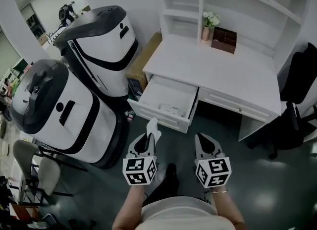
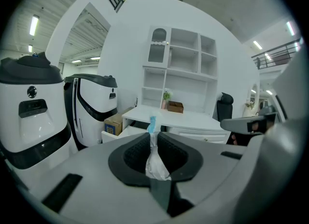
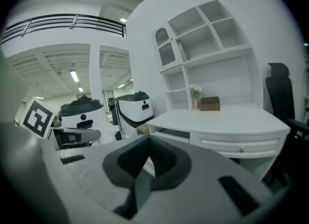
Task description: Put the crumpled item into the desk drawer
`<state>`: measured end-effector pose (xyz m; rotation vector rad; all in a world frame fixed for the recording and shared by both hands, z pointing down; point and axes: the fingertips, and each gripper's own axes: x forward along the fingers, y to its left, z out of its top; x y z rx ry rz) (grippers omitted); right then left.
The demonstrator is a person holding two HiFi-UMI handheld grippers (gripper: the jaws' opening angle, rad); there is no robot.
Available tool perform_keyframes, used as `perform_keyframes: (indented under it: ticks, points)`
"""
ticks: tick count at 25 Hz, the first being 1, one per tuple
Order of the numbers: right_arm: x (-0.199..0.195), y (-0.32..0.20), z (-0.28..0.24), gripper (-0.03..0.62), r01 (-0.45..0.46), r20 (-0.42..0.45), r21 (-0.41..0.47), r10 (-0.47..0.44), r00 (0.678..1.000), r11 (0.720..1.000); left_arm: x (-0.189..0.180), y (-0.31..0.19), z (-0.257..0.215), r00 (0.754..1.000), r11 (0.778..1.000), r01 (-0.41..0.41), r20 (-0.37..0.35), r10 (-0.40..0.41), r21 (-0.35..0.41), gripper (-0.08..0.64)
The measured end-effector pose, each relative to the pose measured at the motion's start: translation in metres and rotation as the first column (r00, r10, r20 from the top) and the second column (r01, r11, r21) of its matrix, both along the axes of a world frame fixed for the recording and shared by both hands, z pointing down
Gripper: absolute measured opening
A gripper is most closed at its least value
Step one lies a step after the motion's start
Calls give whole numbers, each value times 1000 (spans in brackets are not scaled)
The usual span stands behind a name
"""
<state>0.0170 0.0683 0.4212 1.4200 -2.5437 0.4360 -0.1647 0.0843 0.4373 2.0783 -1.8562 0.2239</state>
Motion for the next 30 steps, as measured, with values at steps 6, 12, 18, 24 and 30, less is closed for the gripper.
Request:
perform_keyframes:
  ticks: [6,12,18,24,30]
  points:
    - [-18,-48,-9,3,-36,-1,14,36,999,999,-22,-53,-4,1000,1000,-21,-14,21,9,40]
    - [-31,-84,-11,3,-70,-20,21,70,997,997,-39,-93,-1,999,999,-41,-26,41,5,40]
    - [-37,-108,-18,3,-97,-24,40,98,995,994,-47,-121,-2,998,998,-61,-35,61,12,40]
    - [-36,-118,-22,3,-128,-7,48,129,992,991,-50,-138,0,996,996,-84,-34,84,7,40]
    - [-28,-136,-24,3,-154,18,66,153,988,986,-44,-158,1,995,995,-99,-19,99,4,40]
